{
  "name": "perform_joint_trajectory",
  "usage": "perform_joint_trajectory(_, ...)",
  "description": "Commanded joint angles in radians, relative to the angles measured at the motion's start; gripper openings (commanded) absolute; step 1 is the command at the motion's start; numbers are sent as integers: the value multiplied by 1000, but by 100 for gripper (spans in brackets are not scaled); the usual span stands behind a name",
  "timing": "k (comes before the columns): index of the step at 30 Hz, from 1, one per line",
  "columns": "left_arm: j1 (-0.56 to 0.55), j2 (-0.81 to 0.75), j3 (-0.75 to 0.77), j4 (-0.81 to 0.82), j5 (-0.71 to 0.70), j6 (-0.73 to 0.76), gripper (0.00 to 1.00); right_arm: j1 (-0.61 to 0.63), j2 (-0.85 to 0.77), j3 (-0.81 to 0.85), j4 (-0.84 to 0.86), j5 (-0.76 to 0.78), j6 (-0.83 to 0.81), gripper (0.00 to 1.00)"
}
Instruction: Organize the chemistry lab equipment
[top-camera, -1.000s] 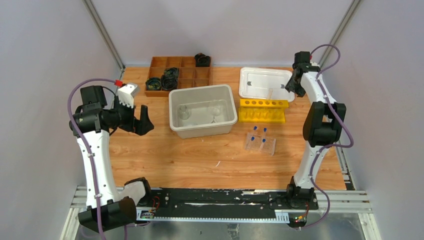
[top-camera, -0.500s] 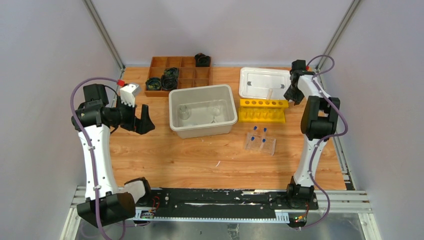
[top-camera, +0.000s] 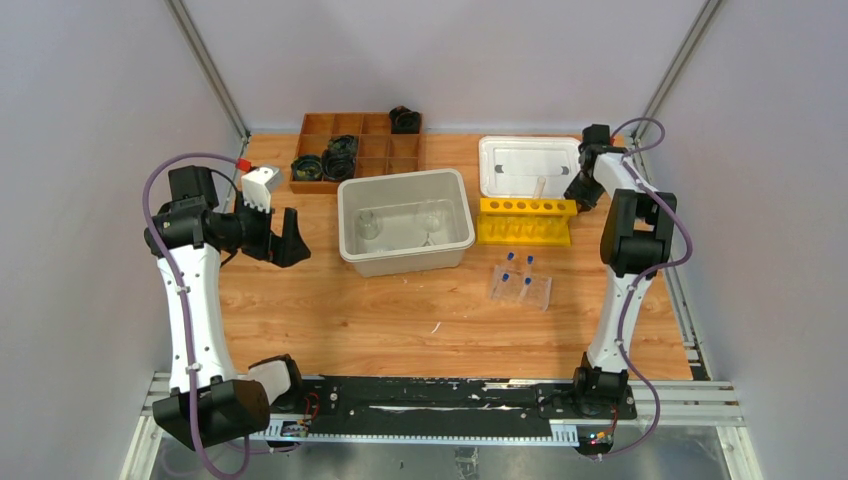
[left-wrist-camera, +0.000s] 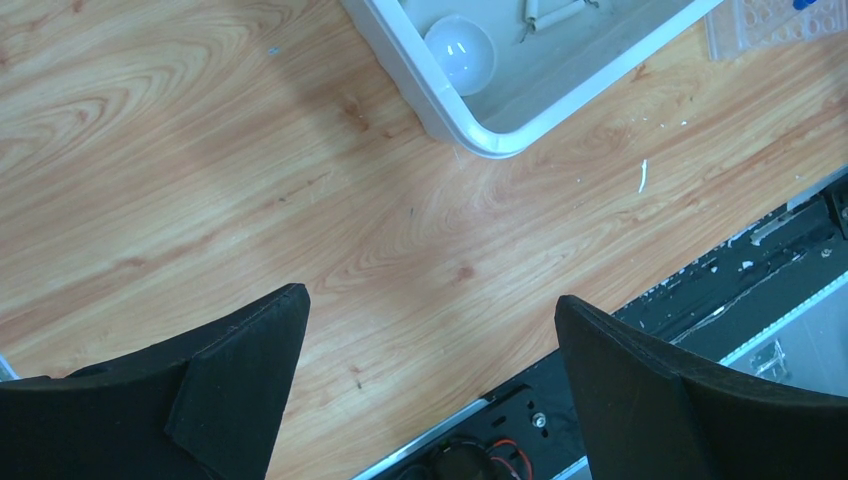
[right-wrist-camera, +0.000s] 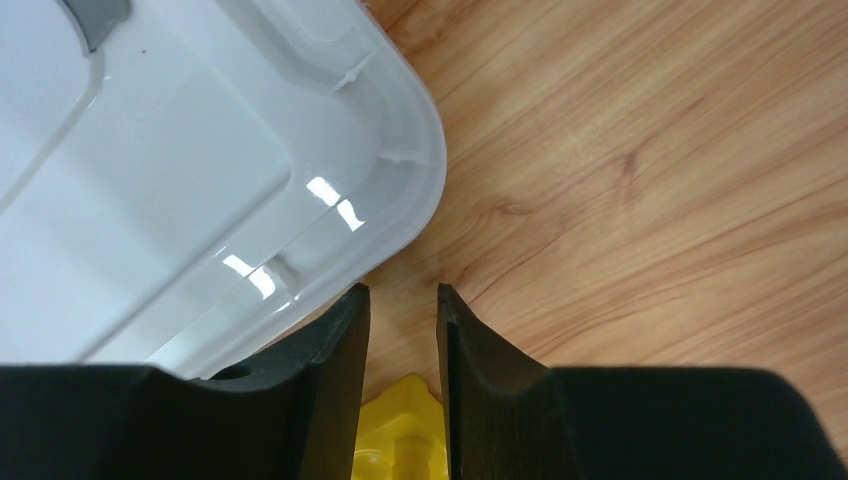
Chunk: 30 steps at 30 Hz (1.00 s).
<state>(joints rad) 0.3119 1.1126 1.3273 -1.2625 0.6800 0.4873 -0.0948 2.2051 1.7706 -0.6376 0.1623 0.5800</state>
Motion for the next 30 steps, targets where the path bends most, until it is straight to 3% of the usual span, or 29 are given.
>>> perform_joint_trajectory(1, 0, -5, -5, 2, 29, 11, 100, -16, -88, -20, 42, -37, 26, 36)
perform_joint_trajectory(12, -1, -11, -3, 2, 51, 14, 100, -23, -39, 60, 17, -50, 48, 43)
perform_joint_trajectory(30, -1, -9, 0, 2, 48, 17, 100, -23, 4, -3, 5, -8, 108, 39)
